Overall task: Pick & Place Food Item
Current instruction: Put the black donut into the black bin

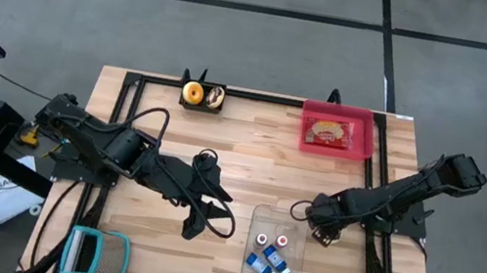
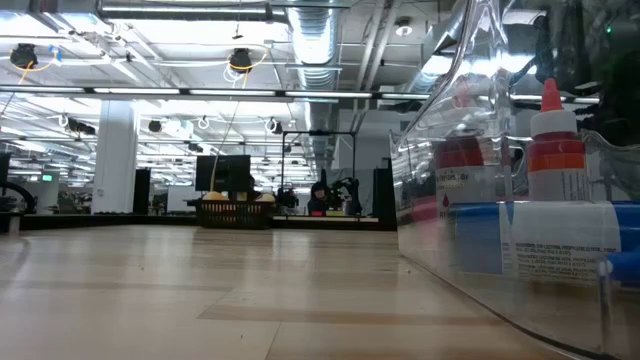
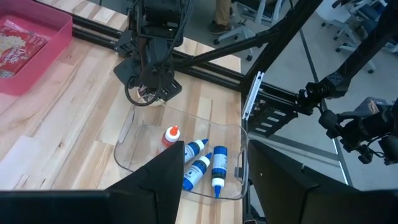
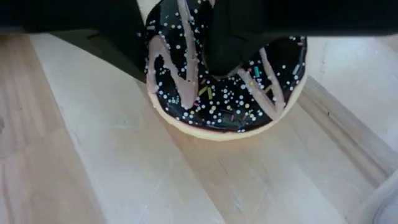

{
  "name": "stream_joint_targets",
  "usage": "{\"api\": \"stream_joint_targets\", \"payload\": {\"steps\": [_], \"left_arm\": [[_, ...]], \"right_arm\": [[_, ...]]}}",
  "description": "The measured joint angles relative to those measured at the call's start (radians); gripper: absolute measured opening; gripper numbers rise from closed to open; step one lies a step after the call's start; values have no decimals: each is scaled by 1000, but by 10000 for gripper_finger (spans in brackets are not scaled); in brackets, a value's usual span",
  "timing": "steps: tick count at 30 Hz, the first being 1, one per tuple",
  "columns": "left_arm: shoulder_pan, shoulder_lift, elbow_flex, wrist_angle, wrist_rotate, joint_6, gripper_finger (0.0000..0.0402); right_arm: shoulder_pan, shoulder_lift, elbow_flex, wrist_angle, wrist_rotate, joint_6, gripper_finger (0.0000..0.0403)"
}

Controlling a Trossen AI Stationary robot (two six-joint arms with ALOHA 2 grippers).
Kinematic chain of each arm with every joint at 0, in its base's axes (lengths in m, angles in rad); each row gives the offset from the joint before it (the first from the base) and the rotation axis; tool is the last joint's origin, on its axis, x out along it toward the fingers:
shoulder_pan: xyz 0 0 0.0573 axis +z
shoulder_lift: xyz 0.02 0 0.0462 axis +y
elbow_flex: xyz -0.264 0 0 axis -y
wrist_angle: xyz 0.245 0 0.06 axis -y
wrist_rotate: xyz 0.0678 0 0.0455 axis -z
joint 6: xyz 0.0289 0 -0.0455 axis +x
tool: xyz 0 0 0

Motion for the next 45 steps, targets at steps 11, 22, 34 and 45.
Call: {"api": "stream_joint_targets", "payload": {"steps": [11,22,34,45], "left_arm": [[6,0,0,-144,-98,-31,173],[168,0,-77,51,-198,-240,184],[375,0,-343,796,36,-288,214],[403,0,-348,815,61,-287,191]], "right_arm": [[-64,-249,77,-124,105,80,103],[-221,-382,441,-119,379,-56,103],[-323,-170,773,-23,422,-318,103],[-335,-146,797,75,422,-342,103]]}}
